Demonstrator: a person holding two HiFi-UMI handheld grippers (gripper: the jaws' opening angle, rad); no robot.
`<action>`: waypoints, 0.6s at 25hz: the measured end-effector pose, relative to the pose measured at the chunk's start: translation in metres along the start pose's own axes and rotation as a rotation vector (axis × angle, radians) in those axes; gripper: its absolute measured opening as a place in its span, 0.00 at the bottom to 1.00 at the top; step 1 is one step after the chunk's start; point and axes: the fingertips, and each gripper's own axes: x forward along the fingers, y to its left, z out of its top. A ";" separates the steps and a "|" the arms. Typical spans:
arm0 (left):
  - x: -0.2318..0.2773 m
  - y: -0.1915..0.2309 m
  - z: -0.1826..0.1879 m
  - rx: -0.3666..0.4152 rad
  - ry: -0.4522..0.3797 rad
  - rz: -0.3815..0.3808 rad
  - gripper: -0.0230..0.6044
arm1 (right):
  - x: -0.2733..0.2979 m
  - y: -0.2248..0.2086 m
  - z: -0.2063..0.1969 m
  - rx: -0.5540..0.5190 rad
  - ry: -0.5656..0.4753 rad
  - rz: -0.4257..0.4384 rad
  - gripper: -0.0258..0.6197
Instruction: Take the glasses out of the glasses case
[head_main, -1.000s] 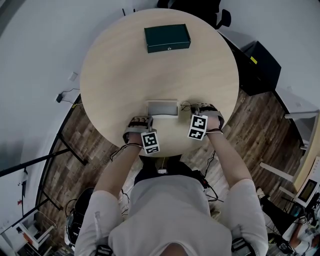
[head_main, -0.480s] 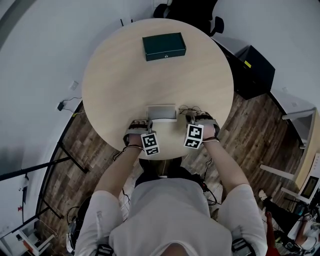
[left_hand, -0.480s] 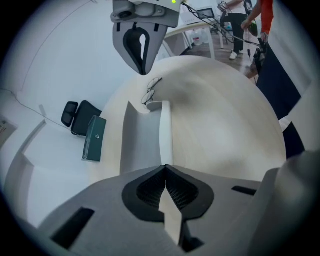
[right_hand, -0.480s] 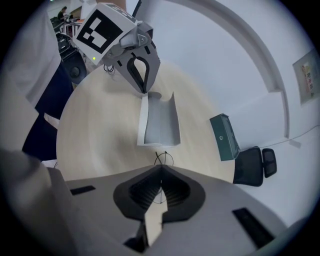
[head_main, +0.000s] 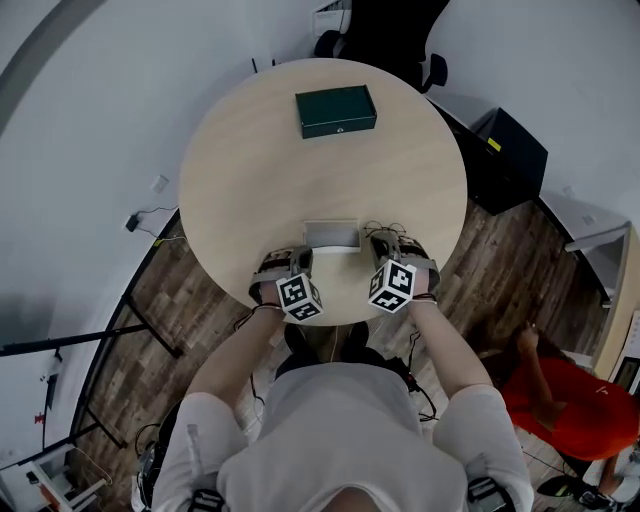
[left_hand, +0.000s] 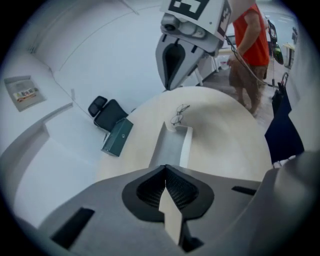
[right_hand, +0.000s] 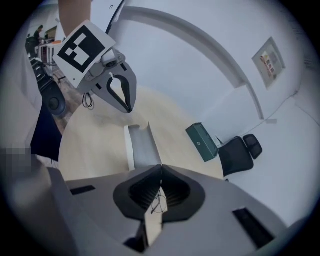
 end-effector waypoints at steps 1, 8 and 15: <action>-0.007 0.006 0.003 -0.026 -0.020 0.014 0.05 | -0.006 -0.002 0.005 0.028 -0.016 -0.015 0.06; -0.067 0.037 0.020 -0.244 -0.165 0.107 0.05 | -0.056 -0.017 0.042 0.253 -0.158 -0.118 0.06; -0.135 0.065 0.042 -0.470 -0.370 0.200 0.05 | -0.112 -0.035 0.070 0.525 -0.336 -0.209 0.06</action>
